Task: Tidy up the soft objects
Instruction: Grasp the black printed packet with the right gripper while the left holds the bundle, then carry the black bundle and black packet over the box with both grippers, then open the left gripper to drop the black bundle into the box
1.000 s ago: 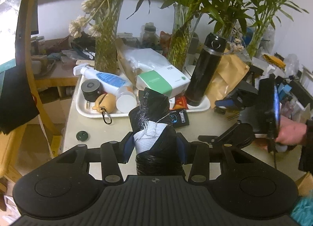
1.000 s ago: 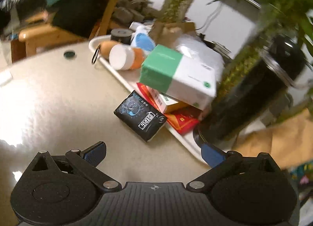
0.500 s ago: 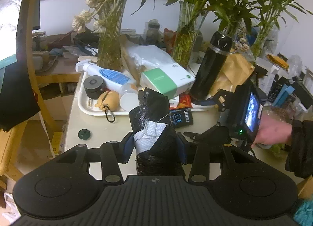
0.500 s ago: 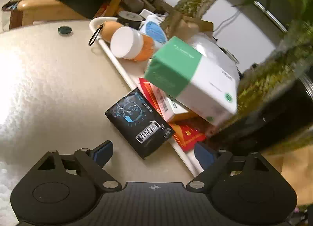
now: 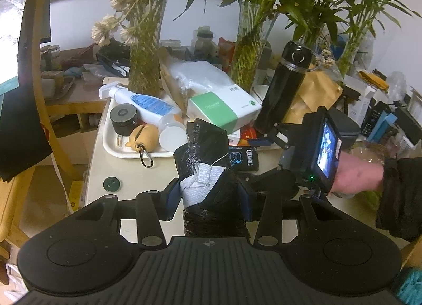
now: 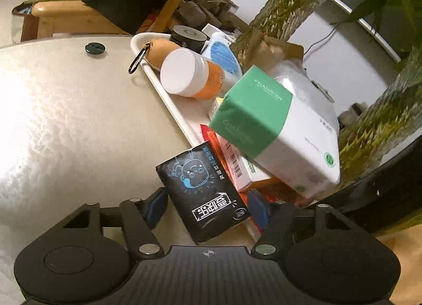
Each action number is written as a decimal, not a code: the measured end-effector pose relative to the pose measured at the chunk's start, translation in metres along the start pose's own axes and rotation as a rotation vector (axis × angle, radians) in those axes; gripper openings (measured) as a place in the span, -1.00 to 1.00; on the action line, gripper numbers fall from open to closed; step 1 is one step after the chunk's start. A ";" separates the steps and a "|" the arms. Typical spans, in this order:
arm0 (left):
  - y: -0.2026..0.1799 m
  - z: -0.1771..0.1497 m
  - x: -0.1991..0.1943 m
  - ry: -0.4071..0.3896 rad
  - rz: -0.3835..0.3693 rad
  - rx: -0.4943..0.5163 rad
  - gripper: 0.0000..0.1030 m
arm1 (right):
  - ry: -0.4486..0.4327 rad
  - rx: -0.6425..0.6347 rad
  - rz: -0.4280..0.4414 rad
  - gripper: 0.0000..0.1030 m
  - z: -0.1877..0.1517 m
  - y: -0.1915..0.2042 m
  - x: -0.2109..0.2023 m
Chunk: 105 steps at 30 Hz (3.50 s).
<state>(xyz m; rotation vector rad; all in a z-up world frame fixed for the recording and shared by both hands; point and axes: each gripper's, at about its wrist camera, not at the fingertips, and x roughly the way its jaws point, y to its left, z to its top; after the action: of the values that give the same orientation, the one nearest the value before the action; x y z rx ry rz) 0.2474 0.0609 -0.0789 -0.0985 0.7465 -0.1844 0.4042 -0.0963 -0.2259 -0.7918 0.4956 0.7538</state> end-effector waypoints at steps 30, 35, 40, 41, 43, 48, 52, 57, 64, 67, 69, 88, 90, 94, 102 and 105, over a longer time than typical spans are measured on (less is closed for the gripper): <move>-0.009 0.000 -0.004 -0.024 0.036 0.014 -0.15 | 0.047 0.265 -0.020 0.14 -0.022 -0.068 -0.138; -0.019 0.001 -0.005 -0.019 0.032 0.026 -0.15 | 0.054 0.314 -0.042 0.14 -0.036 -0.064 -0.167; -0.029 0.003 -0.010 -0.013 0.051 0.041 -0.15 | 0.046 0.313 -0.058 0.14 -0.044 -0.053 -0.192; -0.031 0.004 -0.013 -0.018 0.051 0.044 -0.15 | 0.043 0.319 -0.060 0.14 -0.044 -0.053 -0.196; -0.036 0.007 -0.018 -0.031 0.058 0.065 -0.15 | 0.036 0.347 -0.067 0.14 -0.046 -0.054 -0.207; -0.049 0.010 -0.039 -0.060 0.056 0.088 -0.15 | -0.004 0.419 -0.082 0.14 -0.047 -0.051 -0.241; -0.058 0.012 -0.058 -0.078 0.051 0.101 -0.15 | -0.017 0.417 -0.095 0.14 -0.040 -0.041 -0.269; -0.066 0.006 -0.089 -0.093 0.024 0.106 -0.15 | -0.034 0.433 -0.107 0.14 -0.033 -0.028 -0.311; -0.079 -0.012 -0.130 -0.103 -0.001 0.145 -0.15 | -0.056 0.474 -0.076 0.15 -0.030 -0.009 -0.359; -0.083 -0.020 -0.146 -0.103 -0.017 0.150 -0.15 | -0.062 0.467 -0.064 0.15 -0.028 0.002 -0.374; -0.087 -0.026 -0.156 -0.099 -0.031 0.157 -0.15 | -0.067 0.448 -0.061 0.15 -0.027 0.011 -0.383; -0.098 -0.094 -0.170 -0.005 -0.116 0.157 -0.15 | -0.070 0.399 0.005 0.15 -0.033 0.066 -0.432; -0.098 -0.100 -0.165 0.018 -0.113 0.154 -0.15 | -0.065 0.406 0.019 0.15 -0.035 0.070 -0.431; -0.092 -0.111 -0.159 0.048 -0.125 0.114 -0.13 | -0.057 0.406 0.034 0.15 -0.038 0.078 -0.430; -0.078 -0.122 -0.167 0.031 -0.140 0.065 0.10 | -0.044 0.420 0.068 0.15 -0.041 0.086 -0.424; -0.076 -0.122 -0.173 0.018 -0.134 0.053 0.11 | -0.042 0.428 0.088 0.15 -0.040 0.088 -0.422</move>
<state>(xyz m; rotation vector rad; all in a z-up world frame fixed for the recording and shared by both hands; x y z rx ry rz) 0.0295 0.0182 -0.0411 -0.0967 0.7527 -0.3325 0.0626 -0.2599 -0.0166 -0.3567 0.6307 0.7105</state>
